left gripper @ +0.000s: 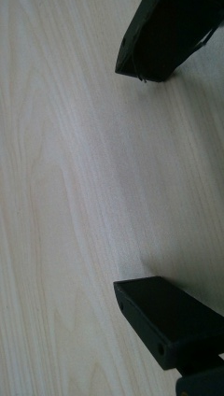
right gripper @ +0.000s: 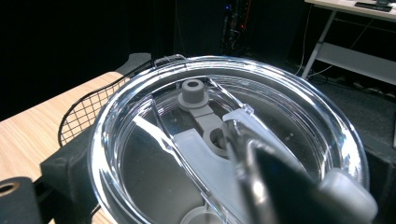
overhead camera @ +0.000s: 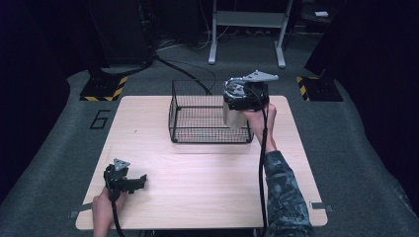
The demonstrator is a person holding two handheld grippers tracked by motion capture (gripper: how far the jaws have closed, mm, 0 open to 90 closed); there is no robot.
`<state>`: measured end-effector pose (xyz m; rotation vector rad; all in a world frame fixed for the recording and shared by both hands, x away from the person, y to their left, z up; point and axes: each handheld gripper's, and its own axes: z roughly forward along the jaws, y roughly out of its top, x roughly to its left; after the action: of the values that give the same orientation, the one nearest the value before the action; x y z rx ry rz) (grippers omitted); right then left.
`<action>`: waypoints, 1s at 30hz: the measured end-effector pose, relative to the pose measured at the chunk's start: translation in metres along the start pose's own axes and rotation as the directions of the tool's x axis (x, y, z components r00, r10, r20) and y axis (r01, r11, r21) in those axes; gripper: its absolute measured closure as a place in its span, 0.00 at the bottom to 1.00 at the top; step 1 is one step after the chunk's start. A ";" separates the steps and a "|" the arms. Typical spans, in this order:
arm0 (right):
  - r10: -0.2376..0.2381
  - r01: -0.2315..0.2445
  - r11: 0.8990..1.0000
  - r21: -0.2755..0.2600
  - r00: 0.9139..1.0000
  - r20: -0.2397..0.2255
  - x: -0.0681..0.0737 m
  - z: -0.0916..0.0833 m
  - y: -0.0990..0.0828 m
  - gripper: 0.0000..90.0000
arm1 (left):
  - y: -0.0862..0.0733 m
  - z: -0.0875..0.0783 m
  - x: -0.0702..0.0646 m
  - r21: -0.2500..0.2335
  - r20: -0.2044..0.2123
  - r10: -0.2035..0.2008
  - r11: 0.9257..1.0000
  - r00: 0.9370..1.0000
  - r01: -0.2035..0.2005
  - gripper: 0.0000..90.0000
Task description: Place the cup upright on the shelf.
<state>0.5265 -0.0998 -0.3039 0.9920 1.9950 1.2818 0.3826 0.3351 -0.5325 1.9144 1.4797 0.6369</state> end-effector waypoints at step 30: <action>0.033 -0.034 0.999 0.014 0.999 0.040 -0.004 0.048 -0.002 0.04 | 0.000 0.000 0.000 -0.002 -0.001 -0.001 1.000 1.000 0.001 0.00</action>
<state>0.5653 -0.0801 -0.3238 1.0537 1.9686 1.2569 0.3826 0.3350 -0.5327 1.9116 1.4802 0.6390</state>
